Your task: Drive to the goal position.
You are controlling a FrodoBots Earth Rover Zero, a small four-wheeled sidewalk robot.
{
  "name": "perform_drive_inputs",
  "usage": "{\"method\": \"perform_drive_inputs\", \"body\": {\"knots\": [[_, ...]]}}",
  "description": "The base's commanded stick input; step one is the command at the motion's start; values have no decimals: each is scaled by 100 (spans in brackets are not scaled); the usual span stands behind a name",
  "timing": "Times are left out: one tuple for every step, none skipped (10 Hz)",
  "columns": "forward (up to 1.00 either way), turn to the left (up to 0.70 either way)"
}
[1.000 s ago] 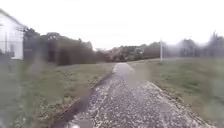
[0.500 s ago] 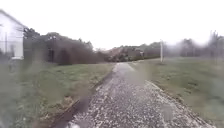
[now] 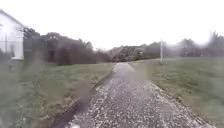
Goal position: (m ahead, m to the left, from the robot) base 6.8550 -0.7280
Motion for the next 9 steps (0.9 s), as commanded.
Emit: {"method": "perform_drive_inputs", "body": {"knots": [[0,-100],[0,-100],[25,-75],[69,-31],[100,0],[100,-2],[100,-4],[100,-40],[100,-40]]}}
